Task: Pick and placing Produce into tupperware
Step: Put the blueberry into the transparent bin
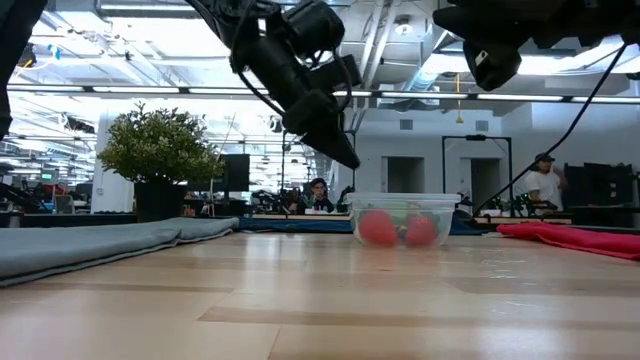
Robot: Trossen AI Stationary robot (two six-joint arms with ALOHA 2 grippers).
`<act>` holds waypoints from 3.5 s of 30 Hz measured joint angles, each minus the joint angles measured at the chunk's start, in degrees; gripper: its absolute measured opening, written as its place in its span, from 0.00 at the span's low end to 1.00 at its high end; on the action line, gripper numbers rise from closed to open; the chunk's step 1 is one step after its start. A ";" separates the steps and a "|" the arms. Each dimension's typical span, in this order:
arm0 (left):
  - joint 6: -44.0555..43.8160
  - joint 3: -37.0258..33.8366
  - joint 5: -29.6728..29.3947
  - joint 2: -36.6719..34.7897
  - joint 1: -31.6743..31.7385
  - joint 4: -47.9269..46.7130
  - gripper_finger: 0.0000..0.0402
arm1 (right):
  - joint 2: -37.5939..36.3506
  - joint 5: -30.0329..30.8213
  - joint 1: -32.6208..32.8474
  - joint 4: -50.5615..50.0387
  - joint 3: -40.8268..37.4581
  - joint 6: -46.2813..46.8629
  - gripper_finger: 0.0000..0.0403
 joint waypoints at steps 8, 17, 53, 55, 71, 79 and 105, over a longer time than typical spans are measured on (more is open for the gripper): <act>-0.54 0.00 5.20 -4.02 6.92 -10.35 0.51 | 0.05 0.03 0.32 -1.72 0.00 2.21 0.31; -5.49 -0.02 11.53 -3.41 17.98 -12.65 0.51 | 0.11 0.00 2.72 -1.51 0.00 2.34 0.31; -3.88 -0.06 1.05 5.53 17.02 -16.33 0.51 | 0.13 1.56 2.57 -1.50 -0.02 2.78 0.31; -3.48 -0.06 1.10 5.53 16.67 -15.67 0.51 | 0.13 1.55 2.57 -1.51 -0.02 2.78 0.31; -2.00 -0.06 2.98 6.29 15.86 -14.46 0.51 | 0.12 1.53 2.57 -1.49 -0.02 2.82 0.31; -2.02 0.10 2.75 9.03 15.33 -13.43 0.51 | 0.13 1.53 2.57 -1.50 0.00 2.93 0.31; -2.50 1.35 1.42 9.64 15.22 -17.69 0.20 | 0.13 1.53 2.57 -1.91 0.00 2.91 0.31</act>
